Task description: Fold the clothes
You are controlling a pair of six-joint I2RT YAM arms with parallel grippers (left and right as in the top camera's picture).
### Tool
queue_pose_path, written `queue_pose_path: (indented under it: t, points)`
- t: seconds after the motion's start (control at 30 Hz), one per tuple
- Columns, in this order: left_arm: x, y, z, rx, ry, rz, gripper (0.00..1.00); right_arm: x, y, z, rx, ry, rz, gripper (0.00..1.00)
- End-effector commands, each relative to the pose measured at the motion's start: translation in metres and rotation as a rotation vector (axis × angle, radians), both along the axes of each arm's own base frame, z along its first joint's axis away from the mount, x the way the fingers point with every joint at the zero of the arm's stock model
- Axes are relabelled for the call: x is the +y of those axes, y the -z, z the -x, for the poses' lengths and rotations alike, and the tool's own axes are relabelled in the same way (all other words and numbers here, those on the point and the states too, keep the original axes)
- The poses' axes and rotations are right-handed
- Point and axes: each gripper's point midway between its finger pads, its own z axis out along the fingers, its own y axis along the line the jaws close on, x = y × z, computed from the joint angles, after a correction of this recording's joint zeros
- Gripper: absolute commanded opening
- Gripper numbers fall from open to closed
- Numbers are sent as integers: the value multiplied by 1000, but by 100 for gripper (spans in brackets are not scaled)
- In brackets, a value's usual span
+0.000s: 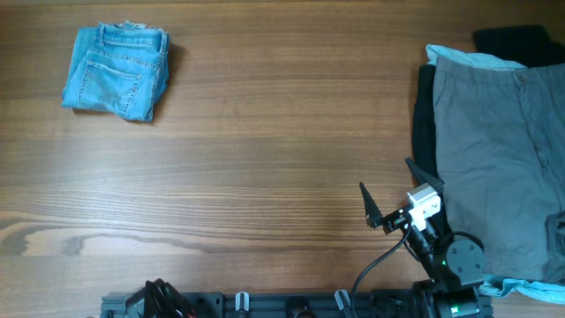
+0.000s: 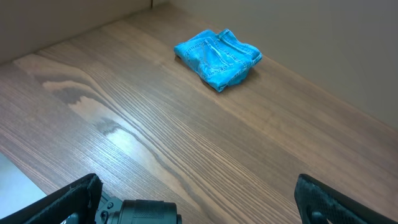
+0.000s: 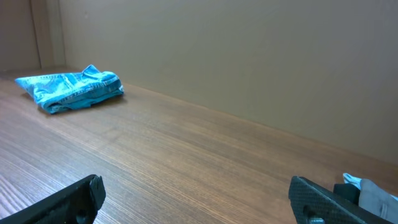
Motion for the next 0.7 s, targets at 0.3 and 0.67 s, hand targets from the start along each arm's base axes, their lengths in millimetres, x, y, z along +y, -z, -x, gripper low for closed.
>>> queue_pose_path:
  t: [0.3,0.67]
  points:
    - [-2,-81,-96,-405,446,-148,100,4,-1,2,1,-23,-18,100]
    - [-31,55,-214,-521,652,88,100,4,-1,2,1,-23,-18,100]
